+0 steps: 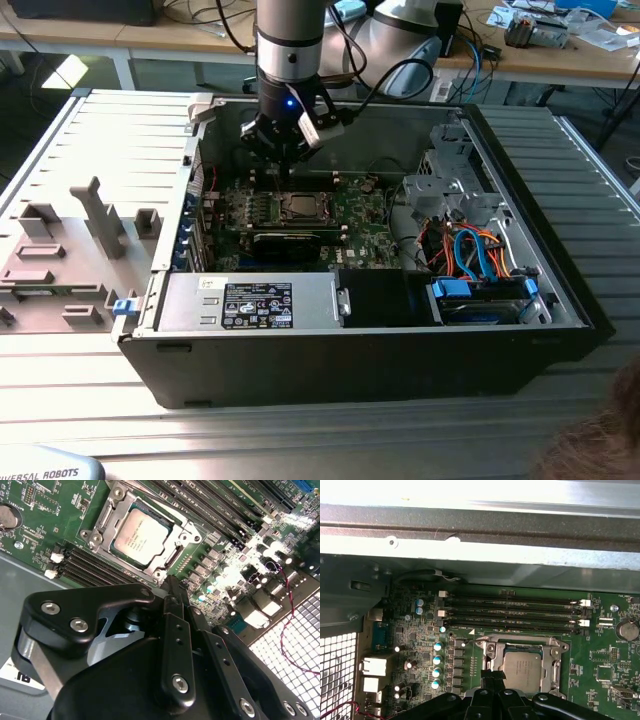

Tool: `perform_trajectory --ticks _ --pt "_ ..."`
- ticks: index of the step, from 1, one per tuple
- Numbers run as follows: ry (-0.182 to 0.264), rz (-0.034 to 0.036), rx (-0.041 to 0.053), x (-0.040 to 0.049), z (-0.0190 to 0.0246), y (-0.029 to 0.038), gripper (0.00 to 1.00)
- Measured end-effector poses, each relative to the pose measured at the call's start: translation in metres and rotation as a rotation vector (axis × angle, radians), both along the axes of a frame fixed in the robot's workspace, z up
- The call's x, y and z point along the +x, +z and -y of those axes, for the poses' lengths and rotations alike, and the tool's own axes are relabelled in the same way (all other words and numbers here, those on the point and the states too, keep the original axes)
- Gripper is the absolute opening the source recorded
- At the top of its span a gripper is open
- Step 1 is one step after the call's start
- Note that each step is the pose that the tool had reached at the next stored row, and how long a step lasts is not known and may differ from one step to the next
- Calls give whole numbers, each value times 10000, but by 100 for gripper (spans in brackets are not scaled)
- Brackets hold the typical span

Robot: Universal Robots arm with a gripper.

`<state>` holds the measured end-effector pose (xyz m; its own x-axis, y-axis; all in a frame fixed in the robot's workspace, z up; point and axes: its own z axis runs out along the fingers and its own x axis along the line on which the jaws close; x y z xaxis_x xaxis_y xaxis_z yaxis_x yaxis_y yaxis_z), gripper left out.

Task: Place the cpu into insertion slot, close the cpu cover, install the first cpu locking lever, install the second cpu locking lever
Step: 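Install the first cpu locking lever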

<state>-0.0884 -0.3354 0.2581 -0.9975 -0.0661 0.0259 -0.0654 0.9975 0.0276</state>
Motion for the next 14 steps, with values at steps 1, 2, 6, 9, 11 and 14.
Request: perform_trajectory --ticks 1,2,6,9,11,14 --pt "0 0 0 -1 0 0 11" --pt "0 0 0 -1 -2 0 11" --pt "0 0 1 -41 -6 0 11" --pt "0 0 0 -69 -6 0 11" --pt "0 0 0 -82 -6 0 11" --pt "1 0 0 -91 -6 0 11"
